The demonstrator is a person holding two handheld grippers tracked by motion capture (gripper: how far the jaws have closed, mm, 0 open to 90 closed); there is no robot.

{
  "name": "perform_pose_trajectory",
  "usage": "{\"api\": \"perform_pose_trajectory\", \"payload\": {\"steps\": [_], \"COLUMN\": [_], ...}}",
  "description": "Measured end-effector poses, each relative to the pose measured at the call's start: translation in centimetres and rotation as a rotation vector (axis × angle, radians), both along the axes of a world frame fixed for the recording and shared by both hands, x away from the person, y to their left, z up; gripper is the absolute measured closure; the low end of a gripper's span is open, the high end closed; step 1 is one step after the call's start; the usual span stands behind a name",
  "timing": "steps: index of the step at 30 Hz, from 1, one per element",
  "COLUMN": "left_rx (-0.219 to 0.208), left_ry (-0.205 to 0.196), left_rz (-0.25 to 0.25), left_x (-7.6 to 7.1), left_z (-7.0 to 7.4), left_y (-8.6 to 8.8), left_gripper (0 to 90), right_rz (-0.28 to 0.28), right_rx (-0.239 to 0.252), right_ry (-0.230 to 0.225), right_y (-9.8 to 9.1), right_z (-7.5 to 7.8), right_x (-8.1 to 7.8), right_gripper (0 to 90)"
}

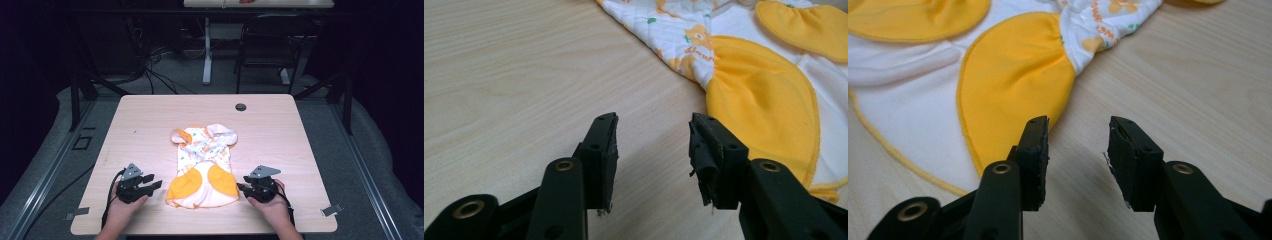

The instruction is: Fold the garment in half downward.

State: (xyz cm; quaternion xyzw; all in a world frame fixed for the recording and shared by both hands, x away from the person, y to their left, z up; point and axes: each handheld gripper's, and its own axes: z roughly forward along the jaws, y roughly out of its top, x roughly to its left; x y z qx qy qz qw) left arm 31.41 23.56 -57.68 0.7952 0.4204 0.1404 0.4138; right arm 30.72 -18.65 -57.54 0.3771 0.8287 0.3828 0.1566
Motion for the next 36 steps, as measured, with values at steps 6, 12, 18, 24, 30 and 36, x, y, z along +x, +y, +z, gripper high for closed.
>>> {"api": "perform_pose_trajectory", "payload": {"steps": [6, 12, 18, 24, 30, 36], "left_rx": [0.006, 0.03, 0.009, 0.048, 0.101, 0.112], "left_ry": [-0.011, -0.004, 0.001, -0.035, -0.026, -0.007], "left_rz": [-0.029, -0.062, -0.088, -0.163, -0.215, -0.218], "left_x": [0.0, -0.2, -0.3, -0.3, 0.2, 0.2], "left_z": [0.1, 0.1, 0.5, 1.0, 0.3, -0.3], "left_y": [-0.4, -0.8, -2.1, -4.5, -6.8, -7.1], "left_gripper": [59.6, 63.6, 74.9, 83.3, 89.3, 89.6], "right_rz": [0.03, 0.032, 0.028, 0.062, 0.093, 0.149], "right_rx": [-0.034, -0.036, -0.011, -0.017, -0.083, -0.145], "right_ry": [-0.024, -0.022, -0.017, -0.03, -0.037, -0.021], "right_y": [0.6, 0.9, 1.4, 2.3, 3.4, 4.1], "right_z": [0.1, 0.3, 0.7, 1.1, 0.6, 0.1], "right_x": [-0.2, -0.2, -0.3, -0.3, 0.0, -0.1], "right_gripper": [59.7, 59.2, 64.7, 81.3, 83.6, 86.8]}}
